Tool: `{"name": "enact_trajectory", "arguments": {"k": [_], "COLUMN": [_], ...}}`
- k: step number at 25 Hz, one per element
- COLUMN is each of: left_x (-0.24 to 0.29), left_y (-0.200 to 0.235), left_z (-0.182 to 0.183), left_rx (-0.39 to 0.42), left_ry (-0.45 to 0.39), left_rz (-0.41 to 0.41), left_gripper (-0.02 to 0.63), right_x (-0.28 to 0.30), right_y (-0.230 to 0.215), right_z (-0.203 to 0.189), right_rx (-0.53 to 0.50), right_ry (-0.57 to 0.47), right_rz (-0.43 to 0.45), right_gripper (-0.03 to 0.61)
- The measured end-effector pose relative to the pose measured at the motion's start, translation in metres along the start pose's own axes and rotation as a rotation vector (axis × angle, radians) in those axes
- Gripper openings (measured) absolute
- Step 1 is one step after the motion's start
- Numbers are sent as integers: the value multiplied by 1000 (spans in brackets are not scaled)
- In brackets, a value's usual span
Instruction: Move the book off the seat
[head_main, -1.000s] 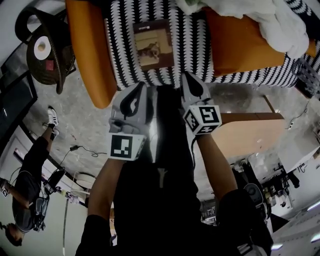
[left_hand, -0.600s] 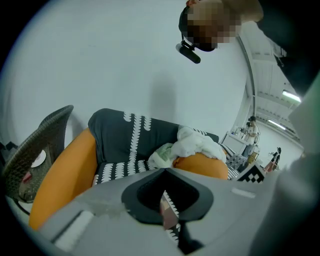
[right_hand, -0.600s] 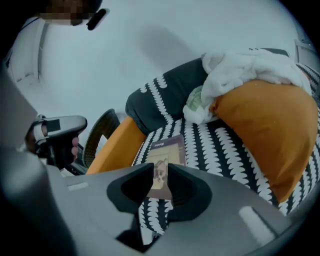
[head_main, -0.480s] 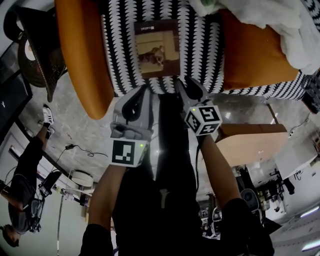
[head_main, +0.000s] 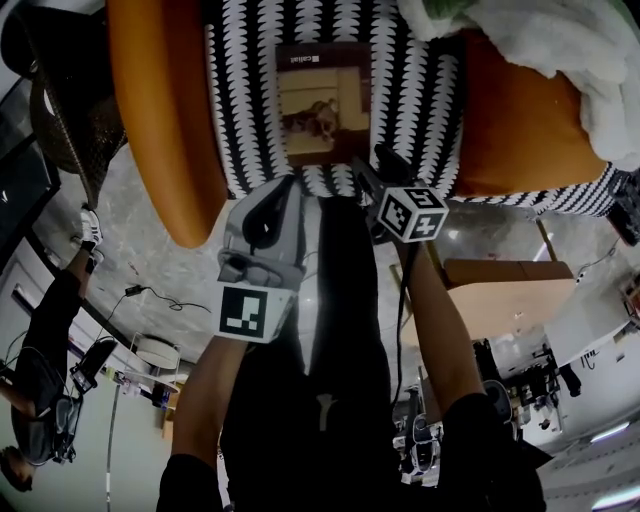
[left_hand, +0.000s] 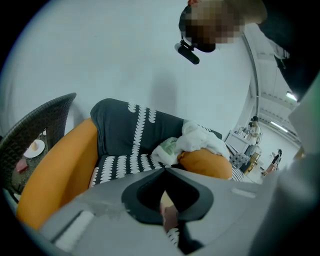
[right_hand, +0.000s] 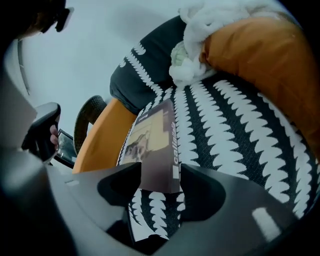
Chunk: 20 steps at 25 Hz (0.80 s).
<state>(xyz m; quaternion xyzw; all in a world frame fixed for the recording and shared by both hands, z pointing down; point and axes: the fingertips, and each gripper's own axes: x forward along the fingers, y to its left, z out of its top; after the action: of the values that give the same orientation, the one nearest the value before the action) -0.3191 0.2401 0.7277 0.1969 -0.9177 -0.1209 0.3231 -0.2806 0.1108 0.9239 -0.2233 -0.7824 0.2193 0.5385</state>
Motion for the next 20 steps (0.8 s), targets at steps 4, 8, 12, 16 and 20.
{"name": "enact_trajectory", "arguments": {"k": [4,8,12,16,20], "left_x": [-12,-3,1,0,-3], "left_y": [2,3,5,11,12], "left_z": [-3,-12,-15,-14,-5], "left_rx": [-6,-15,-30,-46,-47], "left_ry": [11,19,21,11,3], "left_rz": [-6,-17,-18,0,7], "left_gripper": [6,6,6,6,6], "right_x": [7,21,26,22,8], "right_y": [12,6,3,7,19], "right_z": [-17,-29,-30,-28,-17], "right_rx": [29,75,62,44,-55], "right_ry": [45,78,88,98,59], "right_rz": [51,80,90,103,59], "right_gripper": [272,281,282,259,230]}}
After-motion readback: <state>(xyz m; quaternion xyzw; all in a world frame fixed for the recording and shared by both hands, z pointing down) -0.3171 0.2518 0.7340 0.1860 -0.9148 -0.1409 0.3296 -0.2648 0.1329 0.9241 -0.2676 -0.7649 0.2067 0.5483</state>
